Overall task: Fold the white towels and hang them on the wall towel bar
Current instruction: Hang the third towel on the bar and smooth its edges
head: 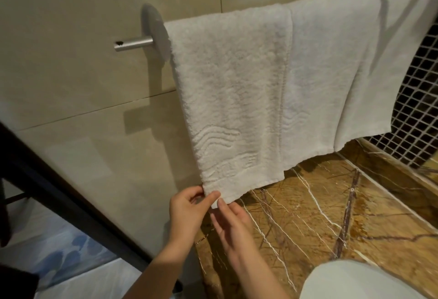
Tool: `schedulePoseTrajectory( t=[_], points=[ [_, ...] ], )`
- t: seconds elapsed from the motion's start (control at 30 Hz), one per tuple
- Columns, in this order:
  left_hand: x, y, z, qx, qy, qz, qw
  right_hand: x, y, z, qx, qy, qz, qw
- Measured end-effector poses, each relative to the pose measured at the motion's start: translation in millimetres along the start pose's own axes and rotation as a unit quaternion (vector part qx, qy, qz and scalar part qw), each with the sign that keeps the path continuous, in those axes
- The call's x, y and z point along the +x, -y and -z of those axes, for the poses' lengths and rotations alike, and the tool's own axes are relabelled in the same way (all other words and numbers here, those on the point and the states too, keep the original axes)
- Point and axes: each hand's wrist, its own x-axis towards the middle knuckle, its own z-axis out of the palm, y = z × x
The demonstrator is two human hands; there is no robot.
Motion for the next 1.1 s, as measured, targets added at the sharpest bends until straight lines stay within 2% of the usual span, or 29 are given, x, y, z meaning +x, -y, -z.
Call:
schedulePoseTrajectory(
  t=[0.13, 0.27, 0.37, 0.5, 0.57, 0.67, 0.83, 0.9, 1.0, 1.03, 1.1],
  points=[
    [-4, -1, 0, -0.017, 0.0, 0.022, 1.0, 1, 1, -3, 0.027, 0.006, -0.009, 1.0],
    [-3, -1, -3, 0.006, -0.015, 0.018, 1.0, 8, -3, -7, 0.134, 0.009, -0.047, 0.99],
    [0, 1, -4, 0.035, -0.04, 0.003, 0.999, 8, -4, -11, 0.127, 0.021, -0.066, 0.99],
    [7, 7, -3, 0.081, -0.052, -0.003, 0.995, 7, -3, -18, 0.117, 0.005, -0.045, 0.992],
    [8, 6, -1, 0.113, -0.062, -0.027, 0.991, 7, -3, -22, 0.129, -0.006, -0.042, 0.991],
    [2, -16, 7, 0.152, -0.116, -0.116, 0.975, 7, -2, -25, 0.131, -0.022, -0.047, 0.99],
    [2, -95, 28, 0.202, -0.135, -0.32, 0.916, 6, 5, -29, 0.105, -0.036, -0.058, 0.992],
    [7, -136, 36, 0.23, -0.148, -0.412, 0.869, 5, 7, -29, 0.095, -0.04, -0.059, 0.993],
    [14, -196, 46, 0.299, -0.178, -0.536, 0.769, 3, 9, -30, 0.082, -0.042, -0.065, 0.994],
    [17, -214, 49, 0.324, -0.186, -0.553, 0.744, 2, 9, -30, 0.08, -0.044, -0.067, 0.994],
    [28, -244, 53, 0.378, -0.174, -0.553, 0.722, 2, 10, -31, 0.079, -0.054, -0.069, 0.993]
  ],
)
